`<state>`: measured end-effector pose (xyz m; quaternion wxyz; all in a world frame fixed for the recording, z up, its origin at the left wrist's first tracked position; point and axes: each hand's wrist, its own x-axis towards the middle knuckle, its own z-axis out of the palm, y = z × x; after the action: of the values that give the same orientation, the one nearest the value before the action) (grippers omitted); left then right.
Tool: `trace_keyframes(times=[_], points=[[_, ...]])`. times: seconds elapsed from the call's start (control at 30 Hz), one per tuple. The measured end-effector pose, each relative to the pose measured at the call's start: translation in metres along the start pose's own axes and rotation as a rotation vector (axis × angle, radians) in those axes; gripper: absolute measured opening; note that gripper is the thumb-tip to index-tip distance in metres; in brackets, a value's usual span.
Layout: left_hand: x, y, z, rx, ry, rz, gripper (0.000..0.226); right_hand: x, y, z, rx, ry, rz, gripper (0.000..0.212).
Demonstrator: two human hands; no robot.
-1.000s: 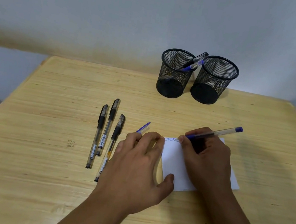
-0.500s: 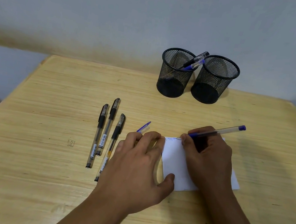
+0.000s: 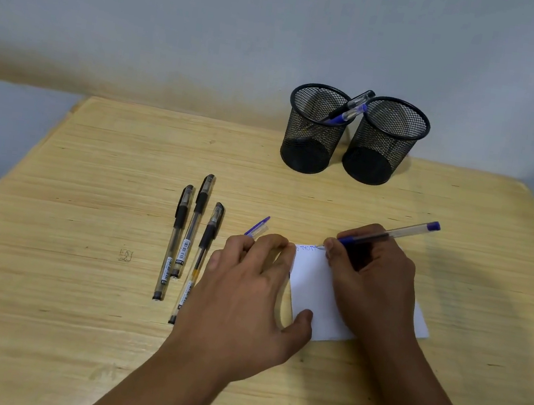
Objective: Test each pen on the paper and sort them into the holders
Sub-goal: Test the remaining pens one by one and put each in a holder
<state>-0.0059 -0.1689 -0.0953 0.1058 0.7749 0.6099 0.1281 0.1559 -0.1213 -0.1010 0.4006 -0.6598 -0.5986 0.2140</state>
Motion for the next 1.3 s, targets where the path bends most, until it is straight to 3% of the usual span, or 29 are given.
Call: trace_keyframes(times=[0.63, 0.8, 1.07, 1.2, 1.3], points=[[-0.002, 0.001, -0.001, 0.0, 0.002, 0.008, 0.071, -0.004, -0.007, -0.011, 0.152, 0.144, 0.072, 0.009], [-0.002, 0.003, -0.002, -0.006, -0.013, 0.006, 0.071, -0.01, -0.012, -0.022, 0.087, 0.103, 0.072, 0.013], [-0.002, -0.002, -0.009, -0.162, -0.072, 0.022, 0.079, -0.029, -0.018, -0.037, 0.127, 0.104, 0.034, 0.008], [-0.002, -0.006, -0.014, -0.422, 0.083, -0.063, 0.066, -0.037, -0.022, -0.046, 0.287, 0.085, 0.128, 0.011], [0.01, -0.015, -0.017, -0.367, 0.243, -0.141, 0.043, -0.042, -0.025, -0.054, 0.365, 0.066, 0.148, 0.012]])
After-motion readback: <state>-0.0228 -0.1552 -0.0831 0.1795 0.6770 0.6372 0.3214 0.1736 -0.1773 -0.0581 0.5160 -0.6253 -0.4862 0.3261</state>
